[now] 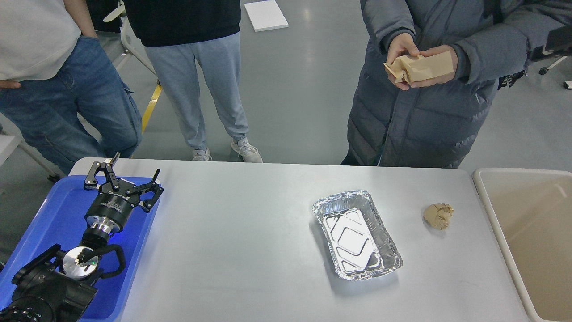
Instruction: Tidy desktop
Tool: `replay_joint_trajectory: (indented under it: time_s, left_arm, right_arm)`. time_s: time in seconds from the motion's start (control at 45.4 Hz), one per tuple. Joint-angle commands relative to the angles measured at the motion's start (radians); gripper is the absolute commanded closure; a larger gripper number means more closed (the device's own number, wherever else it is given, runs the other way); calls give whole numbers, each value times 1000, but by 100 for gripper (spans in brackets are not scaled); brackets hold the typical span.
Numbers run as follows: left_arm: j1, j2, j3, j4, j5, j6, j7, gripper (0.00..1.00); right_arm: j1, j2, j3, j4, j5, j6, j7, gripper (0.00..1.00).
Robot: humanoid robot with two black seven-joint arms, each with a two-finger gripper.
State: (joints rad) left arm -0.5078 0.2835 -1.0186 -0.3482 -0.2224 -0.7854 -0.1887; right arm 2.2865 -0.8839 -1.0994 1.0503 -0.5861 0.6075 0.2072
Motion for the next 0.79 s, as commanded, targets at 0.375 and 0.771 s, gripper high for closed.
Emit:
replay_joint_trajectory:
  time_s: [0.375,0.771]
  left_arm:
    - [0,-1,0,0,0,0,0,0]
    - [0,0,0,0,0,0,0,0]
  right_arm:
    - [-25,34,12,154,-49,87,-38,0]
    - [-98,31,75,151,-52,81,-38,0]
